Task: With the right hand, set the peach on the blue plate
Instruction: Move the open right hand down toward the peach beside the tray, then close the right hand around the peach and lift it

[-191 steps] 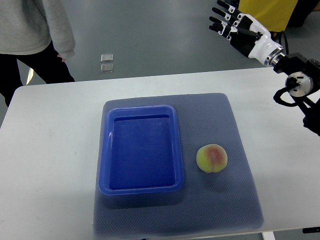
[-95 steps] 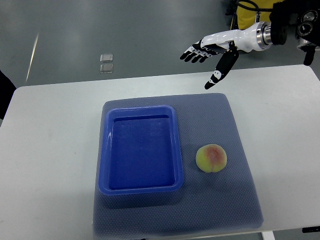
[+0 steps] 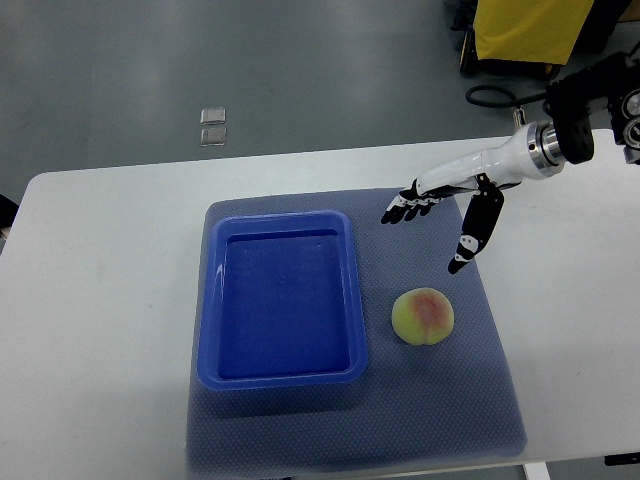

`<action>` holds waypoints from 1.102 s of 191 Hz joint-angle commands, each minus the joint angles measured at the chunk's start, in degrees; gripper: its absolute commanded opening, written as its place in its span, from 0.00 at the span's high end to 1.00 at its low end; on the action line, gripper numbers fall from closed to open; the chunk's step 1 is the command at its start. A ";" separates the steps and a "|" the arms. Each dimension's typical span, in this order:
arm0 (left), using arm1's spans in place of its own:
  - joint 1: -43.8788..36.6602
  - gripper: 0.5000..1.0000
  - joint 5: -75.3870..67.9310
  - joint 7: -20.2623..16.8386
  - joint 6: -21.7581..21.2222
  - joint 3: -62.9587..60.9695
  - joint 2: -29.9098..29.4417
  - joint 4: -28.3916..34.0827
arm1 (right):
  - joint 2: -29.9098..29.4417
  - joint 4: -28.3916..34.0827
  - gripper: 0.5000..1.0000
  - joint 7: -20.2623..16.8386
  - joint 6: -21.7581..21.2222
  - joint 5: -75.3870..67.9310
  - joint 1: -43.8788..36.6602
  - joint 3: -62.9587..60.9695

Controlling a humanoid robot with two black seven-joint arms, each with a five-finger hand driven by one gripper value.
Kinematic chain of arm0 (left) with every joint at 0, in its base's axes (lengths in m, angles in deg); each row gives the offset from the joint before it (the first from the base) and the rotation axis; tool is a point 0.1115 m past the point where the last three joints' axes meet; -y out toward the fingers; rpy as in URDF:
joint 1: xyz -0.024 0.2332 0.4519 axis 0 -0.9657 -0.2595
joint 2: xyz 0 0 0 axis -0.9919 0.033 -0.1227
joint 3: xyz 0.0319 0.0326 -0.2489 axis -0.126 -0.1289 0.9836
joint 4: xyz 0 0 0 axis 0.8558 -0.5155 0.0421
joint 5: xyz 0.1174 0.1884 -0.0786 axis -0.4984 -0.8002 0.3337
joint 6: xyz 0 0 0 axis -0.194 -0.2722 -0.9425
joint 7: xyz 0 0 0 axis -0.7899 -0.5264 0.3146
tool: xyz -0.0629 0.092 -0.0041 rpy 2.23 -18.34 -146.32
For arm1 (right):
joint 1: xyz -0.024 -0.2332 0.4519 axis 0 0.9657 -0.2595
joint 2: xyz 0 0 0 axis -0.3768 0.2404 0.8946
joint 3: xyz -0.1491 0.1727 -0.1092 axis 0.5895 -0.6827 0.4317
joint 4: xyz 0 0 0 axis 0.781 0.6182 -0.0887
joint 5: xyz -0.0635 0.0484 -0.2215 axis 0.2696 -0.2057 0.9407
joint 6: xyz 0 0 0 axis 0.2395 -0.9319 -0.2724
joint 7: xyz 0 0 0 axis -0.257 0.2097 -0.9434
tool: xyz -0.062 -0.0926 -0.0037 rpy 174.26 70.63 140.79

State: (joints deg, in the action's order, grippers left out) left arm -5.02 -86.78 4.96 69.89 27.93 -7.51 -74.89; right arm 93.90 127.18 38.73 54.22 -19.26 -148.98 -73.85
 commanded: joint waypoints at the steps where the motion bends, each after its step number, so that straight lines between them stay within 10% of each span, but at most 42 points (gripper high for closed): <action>1: 0.00 0.00 0.00 -0.01 -0.09 -0.01 0.00 0.09 | 0.26 0.66 0.14 0.23 0.00 0.41 3.07 -0.34; 210: 0.00 0.00 0.00 0.07 -0.09 -0.09 0.00 0.00 | -1.94 0.39 0.15 2.25 14.00 7.79 23.90 -6.75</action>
State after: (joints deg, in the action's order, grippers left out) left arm -5.02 -86.78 5.04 69.80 27.84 -7.51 -74.80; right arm 92.54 127.71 40.52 66.55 -12.17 -126.77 -80.12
